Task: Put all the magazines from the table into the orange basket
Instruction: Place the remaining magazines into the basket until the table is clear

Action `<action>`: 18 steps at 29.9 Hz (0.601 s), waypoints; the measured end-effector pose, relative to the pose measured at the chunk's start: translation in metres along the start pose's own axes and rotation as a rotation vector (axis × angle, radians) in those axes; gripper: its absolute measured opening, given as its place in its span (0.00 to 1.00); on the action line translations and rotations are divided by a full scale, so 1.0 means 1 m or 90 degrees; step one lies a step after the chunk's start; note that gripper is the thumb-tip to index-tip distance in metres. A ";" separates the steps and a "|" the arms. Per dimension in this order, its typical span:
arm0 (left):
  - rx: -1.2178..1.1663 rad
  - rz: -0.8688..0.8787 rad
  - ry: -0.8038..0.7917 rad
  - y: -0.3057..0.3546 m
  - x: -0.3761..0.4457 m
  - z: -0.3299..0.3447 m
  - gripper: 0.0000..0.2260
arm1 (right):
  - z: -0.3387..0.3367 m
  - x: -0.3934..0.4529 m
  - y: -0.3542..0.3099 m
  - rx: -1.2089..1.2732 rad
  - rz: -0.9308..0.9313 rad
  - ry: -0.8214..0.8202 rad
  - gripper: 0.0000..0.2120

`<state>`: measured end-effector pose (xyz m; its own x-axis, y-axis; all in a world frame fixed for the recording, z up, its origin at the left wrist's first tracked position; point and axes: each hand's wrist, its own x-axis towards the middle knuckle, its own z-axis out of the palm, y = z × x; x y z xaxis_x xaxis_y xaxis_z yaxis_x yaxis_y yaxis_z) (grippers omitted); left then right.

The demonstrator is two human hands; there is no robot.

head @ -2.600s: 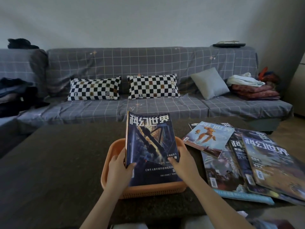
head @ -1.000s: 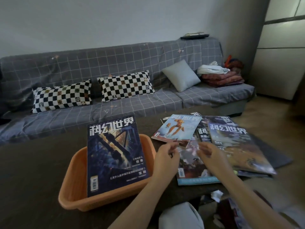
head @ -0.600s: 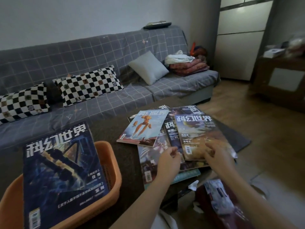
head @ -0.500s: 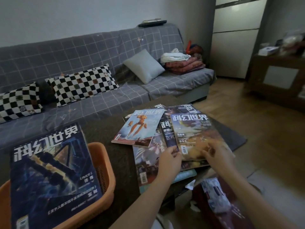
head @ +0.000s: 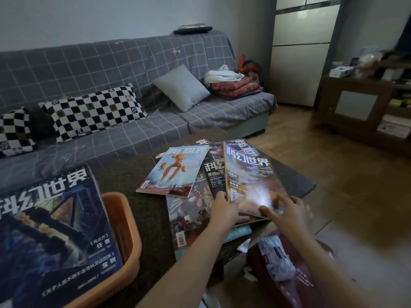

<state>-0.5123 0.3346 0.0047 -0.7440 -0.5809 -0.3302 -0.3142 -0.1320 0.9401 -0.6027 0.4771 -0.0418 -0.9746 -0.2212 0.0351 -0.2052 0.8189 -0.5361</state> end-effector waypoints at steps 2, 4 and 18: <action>0.020 0.047 0.018 -0.005 -0.008 -0.008 0.07 | -0.004 -0.010 -0.001 0.040 -0.006 0.001 0.34; 0.011 0.074 0.037 -0.006 -0.020 -0.022 0.08 | -0.008 -0.021 -0.007 0.094 -0.028 -0.012 0.35; -0.125 0.165 0.139 -0.002 -0.114 -0.177 0.06 | -0.024 -0.089 -0.136 0.604 -0.059 -0.208 0.21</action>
<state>-0.3220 0.2588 0.0555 -0.6339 -0.7698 -0.0738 0.0021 -0.0972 0.9953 -0.4903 0.3980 0.0479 -0.8566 -0.5138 -0.0463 0.0161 0.0630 -0.9979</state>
